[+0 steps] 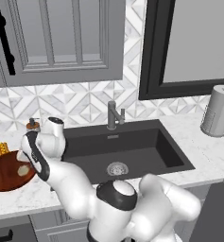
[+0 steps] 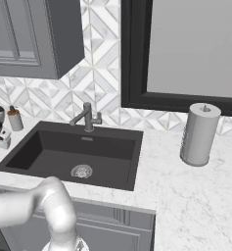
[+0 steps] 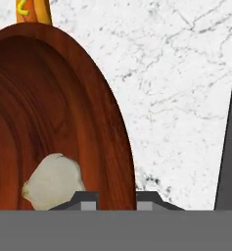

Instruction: Pick the garlic from the sink and place it in the bowl. Then pick the bowl and place it in the microwave. Then close the microwave door and press the start button.

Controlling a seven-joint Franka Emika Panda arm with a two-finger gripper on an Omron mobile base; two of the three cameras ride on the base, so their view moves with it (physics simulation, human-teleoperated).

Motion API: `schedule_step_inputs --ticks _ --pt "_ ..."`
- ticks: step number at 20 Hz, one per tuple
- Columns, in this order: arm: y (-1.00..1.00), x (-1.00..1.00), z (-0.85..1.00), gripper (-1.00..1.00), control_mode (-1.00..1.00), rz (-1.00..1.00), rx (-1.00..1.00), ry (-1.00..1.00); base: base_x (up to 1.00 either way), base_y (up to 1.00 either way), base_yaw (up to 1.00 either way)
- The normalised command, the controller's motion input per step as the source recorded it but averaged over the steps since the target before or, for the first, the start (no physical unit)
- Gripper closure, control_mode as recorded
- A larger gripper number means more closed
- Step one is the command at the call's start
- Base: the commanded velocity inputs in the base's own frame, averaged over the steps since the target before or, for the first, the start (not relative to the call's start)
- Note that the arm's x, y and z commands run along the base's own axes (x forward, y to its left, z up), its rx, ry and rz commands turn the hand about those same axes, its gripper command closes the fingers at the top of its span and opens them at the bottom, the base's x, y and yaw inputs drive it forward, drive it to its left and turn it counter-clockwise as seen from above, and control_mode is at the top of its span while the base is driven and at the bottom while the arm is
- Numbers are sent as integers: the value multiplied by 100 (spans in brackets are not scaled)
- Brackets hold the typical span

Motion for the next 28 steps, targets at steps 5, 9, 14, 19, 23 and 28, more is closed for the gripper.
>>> schedule_step_inputs --ticks 5,9,14,19,23,28 --pt "-75 -55 56 100 -100 -2 6 -1 0 0 0" --pt "-83 -54 67 100 -100 -4 4 -1 0 0 0" --pt "-89 -39 74 100 -100 -9 0 -7 0 0 0" --pt "-85 -31 65 100 -100 -15 0 -7 0 0 0" --pt "-79 -19 42 100 -100 -15 0 -3 0 0 0" --pt "-62 -1 23 100 -100 -18 1 1 0 0 0"
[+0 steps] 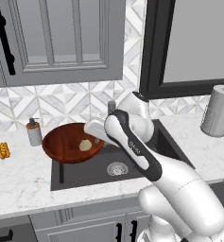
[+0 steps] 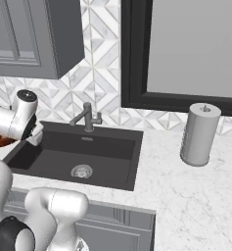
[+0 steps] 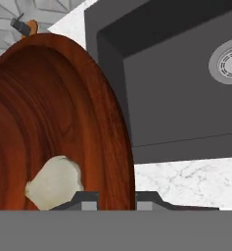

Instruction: Pick the garlic from the sink and place it in the bowl. Then pick the bowl and place it in the microwave. Then close the microwave door and press the start button.

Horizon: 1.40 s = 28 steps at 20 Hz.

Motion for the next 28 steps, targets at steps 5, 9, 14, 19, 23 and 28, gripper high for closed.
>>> schedule_step_inputs --ticks 5,9,14,19,23,28 --pt "-47 0 17 100 -100 -15 4 0 0 0 0" --pt "-5 0 0 100 -100 -1 0 0 0 0 0" --pt "0 -10 0 100 100 0 0 -2 -60 0 -8" --pt "0 0 0 100 100 0 0 0 -85 13 -49" --pt "0 0 0 100 100 0 0 0 -36 7 -75" --pt "0 0 0 100 100 0 0 0 -19 0 -85"
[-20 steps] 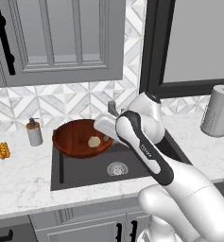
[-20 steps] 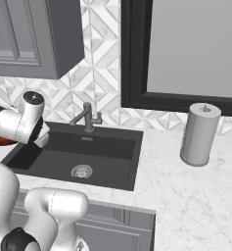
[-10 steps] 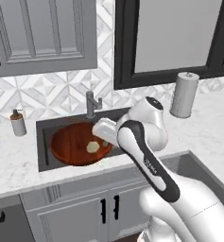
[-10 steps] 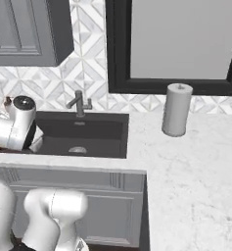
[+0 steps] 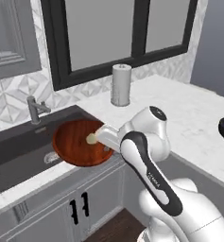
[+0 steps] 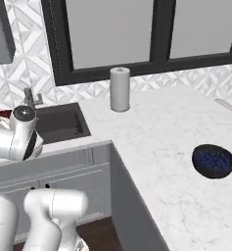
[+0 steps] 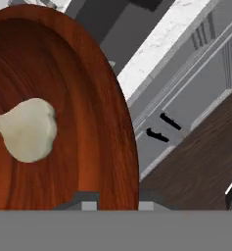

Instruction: Pick the garlic from the sink and place it in the bowl. Then pick the bowl and place it in the microwave. Then close the microwave door and press the start button.

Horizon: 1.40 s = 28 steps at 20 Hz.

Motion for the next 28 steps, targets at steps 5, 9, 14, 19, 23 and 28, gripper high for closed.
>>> schedule_step_inputs --ticks 5,9,14,19,23,28 --pt "0 0 0 100 100 0 0 0 -14 0 -90" --pt "0 0 0 100 100 0 0 0 -18 0 -89" --pt "0 0 0 100 100 0 0 0 -21 -4 -80" --pt "0 0 0 100 100 0 0 0 -21 -25 -75" --pt "0 0 0 100 100 0 0 0 -7 -28 -78" --pt "0 0 0 100 100 0 0 0 0 -38 -82"
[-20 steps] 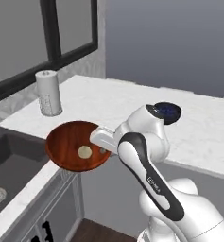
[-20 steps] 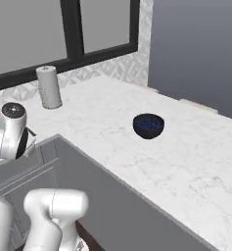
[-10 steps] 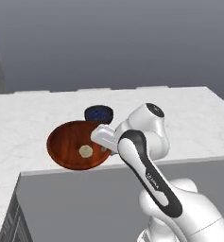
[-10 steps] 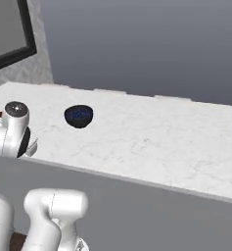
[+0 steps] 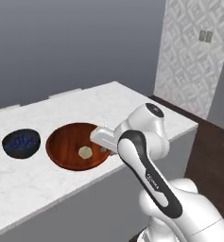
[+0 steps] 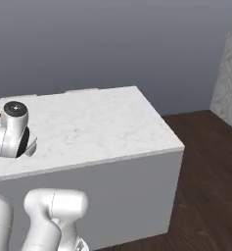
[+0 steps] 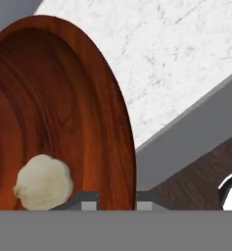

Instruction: Pick the garlic from the sink and place it in the bowl. Then pick the bowl and place it in the microwave. Then close the microwave door and press the start button.

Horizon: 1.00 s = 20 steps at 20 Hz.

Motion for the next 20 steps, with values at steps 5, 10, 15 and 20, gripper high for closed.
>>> schedule_step_inputs --ticks 5,10,15,20 --pt "0 0 0 100 100 0 0 0 0 -40 -84" --pt "0 0 0 100 100 0 0 0 0 -42 -82" --pt "0 0 0 100 100 0 0 0 8 -51 -77" --pt "0 0 0 100 100 0 0 0 61 -85 -59"
